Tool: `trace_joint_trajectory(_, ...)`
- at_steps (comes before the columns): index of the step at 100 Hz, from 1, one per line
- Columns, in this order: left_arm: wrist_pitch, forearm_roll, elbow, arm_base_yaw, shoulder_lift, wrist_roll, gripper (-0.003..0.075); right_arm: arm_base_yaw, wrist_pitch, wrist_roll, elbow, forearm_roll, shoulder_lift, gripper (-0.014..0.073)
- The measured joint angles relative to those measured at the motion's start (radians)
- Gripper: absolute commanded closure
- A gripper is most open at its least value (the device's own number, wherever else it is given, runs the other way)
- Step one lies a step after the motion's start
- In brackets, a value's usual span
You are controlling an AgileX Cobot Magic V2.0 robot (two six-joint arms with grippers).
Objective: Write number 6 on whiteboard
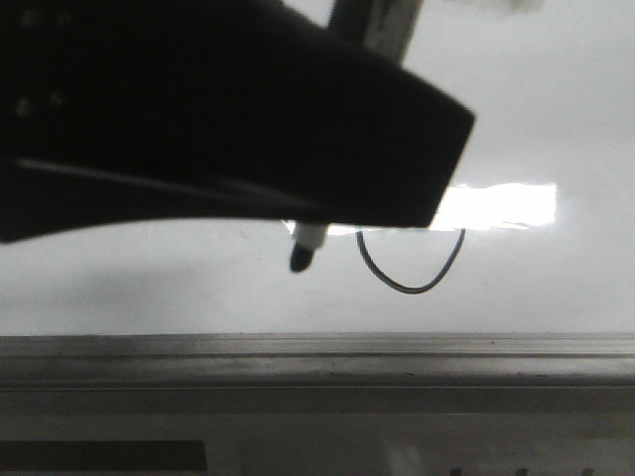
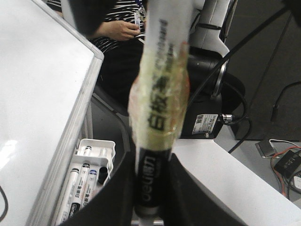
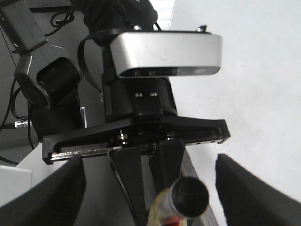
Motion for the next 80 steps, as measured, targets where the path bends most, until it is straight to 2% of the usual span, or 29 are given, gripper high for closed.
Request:
trace_joint_trajectory(12, -0.022, -0.002, 0.03, 0.0, 0.0, -0.037, 0.0741, 0.0, -0.024, 0.0, 0.0, -0.015, -0.025, 0.0074)
trace_joint_trajectory(21, -0.088, -0.012, 0.038, 0.0, 0.0, -0.145, 0.0741, 0.0, -0.041, 0.0, 0.0, -0.024, -0.057, 0.0139)
trace_joint_trajectory(26, -0.133, -0.022, 0.038, 0.0, 0.0, -0.209, 0.0741, 0.0, -0.043, 0.0, 0.0, -0.028, -0.077, 0.0219)
trace_joint_trajectory(33, -0.189, -0.029, 0.038, 0.0, 0.0, -0.29, 0.0741, 0.0, -0.045, 0.0, 0.0, -0.036, -0.106, 0.039)
trace_joint_trajectory(38, -0.224, -0.033, 0.038, 0.0, 0.0, -0.339, 0.0741, 0.0, -0.045, 0.0, 0.0, -0.04, -0.129, 0.0557)
trace_joint_trajectory(40, -0.239, -0.033, 0.038, 0.0, 0.0, -0.357, 0.0741, 0.0, -0.045, 0.0, 0.0, -0.043, -0.138, 0.0599)
trace_joint_trajectory(41, -0.248, -0.033, 0.038, 0.0, 0.0, -0.363, 0.0741, 0.0, -0.045, 0.0, 0.0, -0.043, -0.144, 0.0661)
trace_joint_trajectory(61, -0.399, -0.041, 0.033, 0.0, -0.007, -0.496, 0.0741, 0.0, -0.041, 0.0, -0.002, -0.071, -0.201, 0.0647)
trace_joint_trajectory(80, -0.588, -0.049, -0.023, -0.033, -0.042, -0.535, 0.0741, 0.0, -0.01, 0.0, -0.002, -0.087, -0.218, 0.0647)
